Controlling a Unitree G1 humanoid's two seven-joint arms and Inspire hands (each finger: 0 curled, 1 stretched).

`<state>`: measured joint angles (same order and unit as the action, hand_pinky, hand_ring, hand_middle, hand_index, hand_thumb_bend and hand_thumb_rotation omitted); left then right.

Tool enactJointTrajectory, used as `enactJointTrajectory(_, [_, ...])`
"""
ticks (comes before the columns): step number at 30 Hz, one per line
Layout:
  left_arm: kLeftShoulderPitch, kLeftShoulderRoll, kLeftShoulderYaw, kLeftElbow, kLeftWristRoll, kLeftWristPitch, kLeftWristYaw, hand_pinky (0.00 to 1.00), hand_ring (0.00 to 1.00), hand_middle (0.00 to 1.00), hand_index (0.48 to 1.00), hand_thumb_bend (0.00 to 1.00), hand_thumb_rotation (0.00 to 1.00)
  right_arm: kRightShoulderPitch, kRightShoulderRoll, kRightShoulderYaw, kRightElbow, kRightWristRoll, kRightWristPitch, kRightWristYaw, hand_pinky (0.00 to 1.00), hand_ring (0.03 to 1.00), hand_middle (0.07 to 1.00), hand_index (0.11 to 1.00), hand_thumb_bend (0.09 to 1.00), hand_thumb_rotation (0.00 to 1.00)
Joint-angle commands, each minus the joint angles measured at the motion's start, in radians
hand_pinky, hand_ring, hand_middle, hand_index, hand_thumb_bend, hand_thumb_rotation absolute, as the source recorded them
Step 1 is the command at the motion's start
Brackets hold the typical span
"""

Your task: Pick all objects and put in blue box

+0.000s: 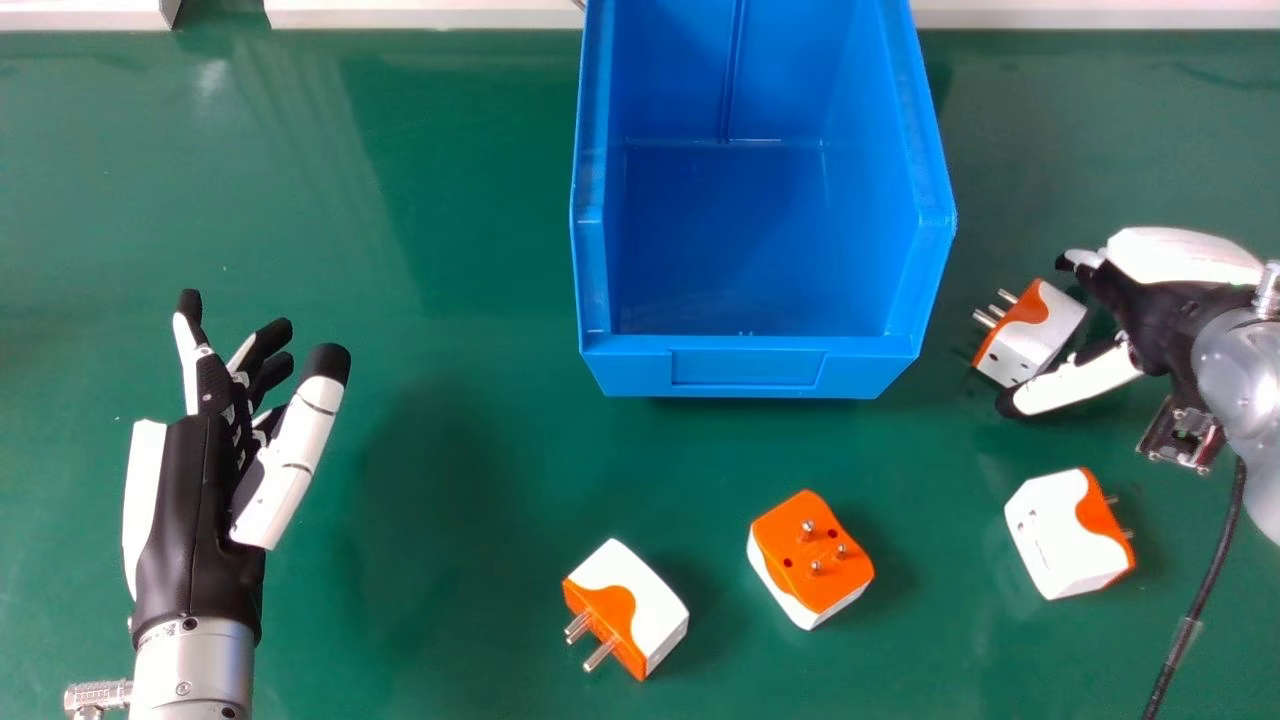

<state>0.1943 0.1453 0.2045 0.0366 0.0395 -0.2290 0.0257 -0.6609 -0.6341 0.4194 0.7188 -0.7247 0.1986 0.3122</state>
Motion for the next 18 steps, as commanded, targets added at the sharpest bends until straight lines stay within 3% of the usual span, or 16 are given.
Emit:
enactJointTrajectory(1, [0.011, 0.004, -0.001, -0.025, 0.008, -0.008, 0.006, 0.86, 0.93, 0.93, 0.932, 0.64, 0.78, -0.056, 0.006, 0.009, 0.011, -0.022, 0.021, 0.003, 0.89, 0.947, 0.967, 0.937, 0.636, 0.53])
enactJointTrajectory(8, [0.025, -0.001, -0.005, -0.049, 0.011, 0.002, 0.008, 0.86, 0.93, 0.94, 0.933, 0.64, 0.78, -0.078, 0.026, 0.039, 0.014, -0.027, 0.052, 0.019, 0.89, 0.945, 0.959, 0.921, 0.649, 0.53])
enactJointTrajectory(12, [0.024, -0.001, -0.002, -0.040, 0.010, 0.000, 0.010, 0.86, 0.93, 0.94, 0.934, 0.64, 0.78, -0.085, 0.032, 0.054, 0.016, -0.029, 0.057, 0.017, 0.86, 0.931, 0.951, 0.907, 0.649, 0.52])
enactJointTrajectory(14, [0.028, -0.002, -0.002, -0.049, 0.020, 0.006, 0.018, 0.87, 0.93, 0.94, 0.934, 0.63, 0.77, -0.092, 0.037, 0.060, 0.025, -0.032, 0.058, 0.018, 0.85, 0.925, 0.948, 0.902, 0.643, 0.51])
enactJointTrajectory(18, [0.049, -0.014, -0.011, -0.099, 0.047, 0.033, 0.035, 0.88, 0.93, 0.94, 0.921, 0.64, 0.78, -0.103, 0.041, 0.073, 0.034, -0.046, 0.061, 0.023, 0.83, 0.914, 0.944, 0.897, 0.640, 0.50])
